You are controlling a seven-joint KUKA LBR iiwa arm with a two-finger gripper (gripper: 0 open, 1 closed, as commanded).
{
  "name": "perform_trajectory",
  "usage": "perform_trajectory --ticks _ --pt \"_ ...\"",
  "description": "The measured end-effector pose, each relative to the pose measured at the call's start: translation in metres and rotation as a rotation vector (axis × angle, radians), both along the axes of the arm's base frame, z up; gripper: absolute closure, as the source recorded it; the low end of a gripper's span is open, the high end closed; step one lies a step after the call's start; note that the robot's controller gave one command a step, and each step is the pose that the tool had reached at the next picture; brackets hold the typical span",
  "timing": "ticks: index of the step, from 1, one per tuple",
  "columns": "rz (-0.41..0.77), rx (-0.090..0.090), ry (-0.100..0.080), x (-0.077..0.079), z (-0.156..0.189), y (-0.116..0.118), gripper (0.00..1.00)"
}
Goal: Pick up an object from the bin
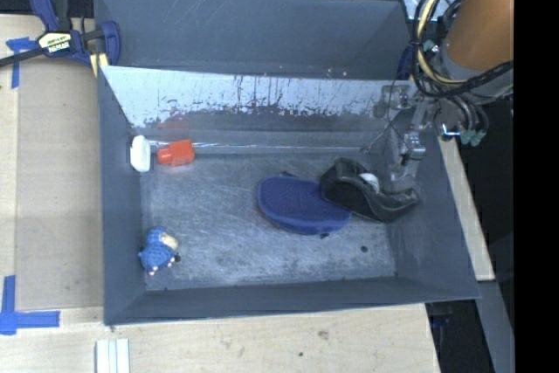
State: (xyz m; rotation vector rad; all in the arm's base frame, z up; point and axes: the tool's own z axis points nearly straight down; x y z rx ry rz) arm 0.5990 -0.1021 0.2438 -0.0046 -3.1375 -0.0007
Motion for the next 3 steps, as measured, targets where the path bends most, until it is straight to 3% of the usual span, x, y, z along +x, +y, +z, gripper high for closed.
perform_trajectory --ticks 1,2,3 --pt "0.096 -0.002 -0.019 -0.017 -0.17 0.013 0.0" --pt "0.099 -0.004 -0.016 -0.017 -0.167 0.012 1.0" --pt "0.142 -0.002 -0.01 -0.027 0.025 0.0 1.0"
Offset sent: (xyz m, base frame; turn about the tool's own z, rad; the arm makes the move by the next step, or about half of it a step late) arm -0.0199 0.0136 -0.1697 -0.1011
